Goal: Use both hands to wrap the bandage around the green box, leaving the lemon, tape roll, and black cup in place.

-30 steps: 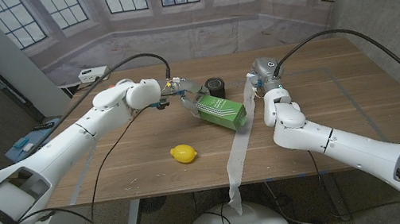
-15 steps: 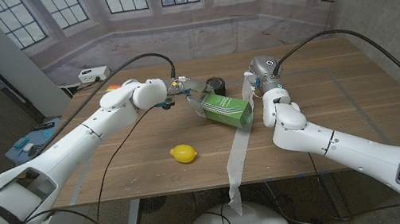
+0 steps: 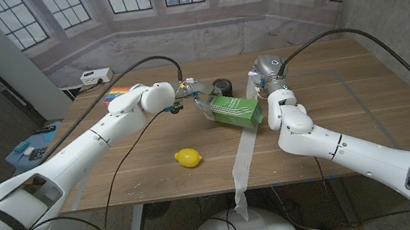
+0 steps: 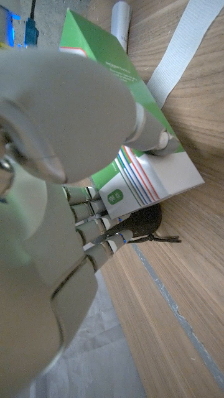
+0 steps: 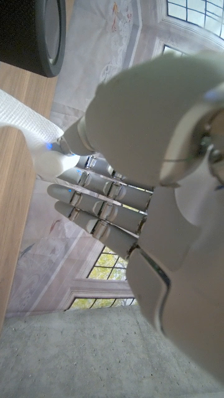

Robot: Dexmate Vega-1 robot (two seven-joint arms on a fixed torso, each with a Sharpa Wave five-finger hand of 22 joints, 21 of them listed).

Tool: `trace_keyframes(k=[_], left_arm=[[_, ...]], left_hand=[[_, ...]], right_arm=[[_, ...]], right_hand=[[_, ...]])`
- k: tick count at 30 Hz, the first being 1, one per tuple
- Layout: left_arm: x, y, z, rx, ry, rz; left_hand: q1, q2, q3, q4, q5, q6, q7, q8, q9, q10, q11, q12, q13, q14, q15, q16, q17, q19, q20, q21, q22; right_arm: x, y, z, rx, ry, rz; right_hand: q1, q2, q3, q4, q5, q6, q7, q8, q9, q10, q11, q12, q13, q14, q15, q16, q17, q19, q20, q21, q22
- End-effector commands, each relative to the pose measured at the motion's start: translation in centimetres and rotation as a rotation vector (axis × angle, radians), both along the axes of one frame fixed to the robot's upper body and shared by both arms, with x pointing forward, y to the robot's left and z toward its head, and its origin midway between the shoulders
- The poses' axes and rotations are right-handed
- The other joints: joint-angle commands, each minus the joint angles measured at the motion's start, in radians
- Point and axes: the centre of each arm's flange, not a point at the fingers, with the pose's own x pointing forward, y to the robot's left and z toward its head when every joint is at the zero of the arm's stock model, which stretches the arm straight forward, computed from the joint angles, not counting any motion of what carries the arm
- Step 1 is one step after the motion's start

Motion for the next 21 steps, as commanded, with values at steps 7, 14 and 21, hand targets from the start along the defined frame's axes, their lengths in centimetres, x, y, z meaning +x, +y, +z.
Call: trace_keyframes(k=[7, 14, 21], left_arm=[[0.7, -1.3, -0.1, -0.018, 0.024, 0.002], [0.8, -2.0, 0.0, -0.018, 0.024, -0.007], [0.5, -2.4, 0.1, -0.022, 0.028, -0.006]], left_hand=[[-0.006, 0.054, 0.001, 0.005, 0.004, 0.087, -0.017, 0.142, 0.000, 0.063, -0.050, 0.003, 0.003, 0.005, 0.009, -0.002, 0.003, -0.003, -0.002, -0.001, 0.003], [-0.006, 0.056, -0.003, 0.005, 0.005, 0.086, -0.017, 0.145, -0.001, 0.062, -0.050, 0.002, 0.004, 0.005, 0.008, -0.001, 0.004, -0.004, 0.000, -0.001, 0.003], [-0.007, 0.055, -0.003, 0.005, 0.007, 0.086, -0.016, 0.149, -0.003, 0.064, -0.052, 0.002, 0.005, 0.006, 0.008, -0.002, 0.003, -0.006, -0.001, -0.001, 0.003]], right_arm=[[-0.5, 0.6, 0.8, -0.008, -0.017, 0.015], [-0.6, 0.7, 0.9, -0.008, -0.020, 0.022], [-0.8, 0.8, 1.2, -0.008, -0.031, 0.026]], right_hand=[[0.022, 0.007, -0.005, 0.002, 0.004, 0.009, 0.001, 0.002, 0.002, 0.024, -0.019, 0.003, 0.006, 0.011, -0.122, 0.000, 0.006, 0.008, -0.032, 0.009, 0.005], [0.025, 0.008, -0.008, 0.003, 0.004, 0.007, 0.002, 0.000, 0.003, 0.024, -0.018, 0.002, 0.007, 0.013, -0.122, 0.000, 0.008, 0.008, -0.032, 0.009, 0.005], [0.028, 0.009, -0.012, 0.004, 0.004, 0.008, 0.002, -0.001, 0.003, 0.026, -0.017, 0.001, 0.007, 0.014, -0.122, -0.002, 0.009, 0.009, -0.032, 0.009, 0.005]])
